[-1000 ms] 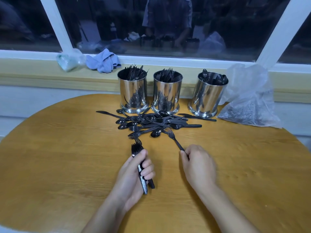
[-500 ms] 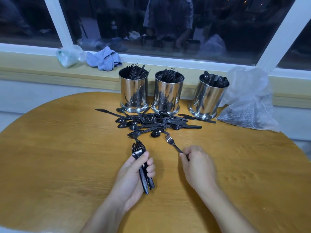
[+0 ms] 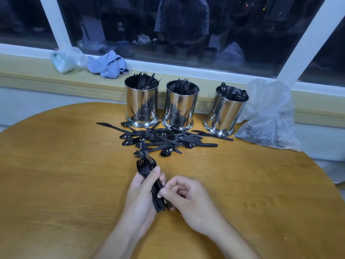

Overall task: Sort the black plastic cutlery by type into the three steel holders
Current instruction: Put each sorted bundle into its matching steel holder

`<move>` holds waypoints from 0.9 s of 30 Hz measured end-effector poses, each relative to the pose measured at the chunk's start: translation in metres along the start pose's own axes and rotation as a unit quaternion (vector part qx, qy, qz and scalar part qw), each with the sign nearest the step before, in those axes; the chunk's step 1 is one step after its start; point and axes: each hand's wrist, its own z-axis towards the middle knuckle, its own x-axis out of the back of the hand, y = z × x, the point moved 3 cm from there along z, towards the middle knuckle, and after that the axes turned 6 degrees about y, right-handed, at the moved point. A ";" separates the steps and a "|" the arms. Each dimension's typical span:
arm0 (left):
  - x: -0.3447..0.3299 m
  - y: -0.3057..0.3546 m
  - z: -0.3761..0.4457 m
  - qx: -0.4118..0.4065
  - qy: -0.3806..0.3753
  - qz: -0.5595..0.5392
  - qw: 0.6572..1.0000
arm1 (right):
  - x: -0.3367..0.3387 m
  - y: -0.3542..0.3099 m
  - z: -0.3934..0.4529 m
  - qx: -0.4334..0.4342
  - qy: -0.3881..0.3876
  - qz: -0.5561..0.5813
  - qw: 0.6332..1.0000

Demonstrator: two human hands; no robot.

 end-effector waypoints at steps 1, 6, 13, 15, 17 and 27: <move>0.002 0.000 0.002 0.000 0.013 -0.017 1.000 | 0.003 0.000 0.005 0.008 0.004 -0.014 1.000; 0.012 0.034 0.034 -0.061 0.052 0.027 0.996 | 0.052 0.006 0.073 0.107 0.158 -0.191 0.963; 0.002 0.109 0.130 -0.257 0.066 0.469 0.842 | 0.091 0.020 0.165 0.100 0.149 -0.394 0.901; 0.000 0.113 0.154 -0.301 0.048 0.580 0.756 | 0.090 0.024 0.178 0.097 0.137 -0.419 0.892; 0.000 0.111 0.175 -0.311 0.026 0.669 0.675 | 0.087 0.029 0.190 0.088 0.129 -0.428 0.890; -0.018 0.093 0.193 -0.273 0.001 0.780 0.562 | 0.067 0.036 0.188 0.062 0.098 -0.431 0.895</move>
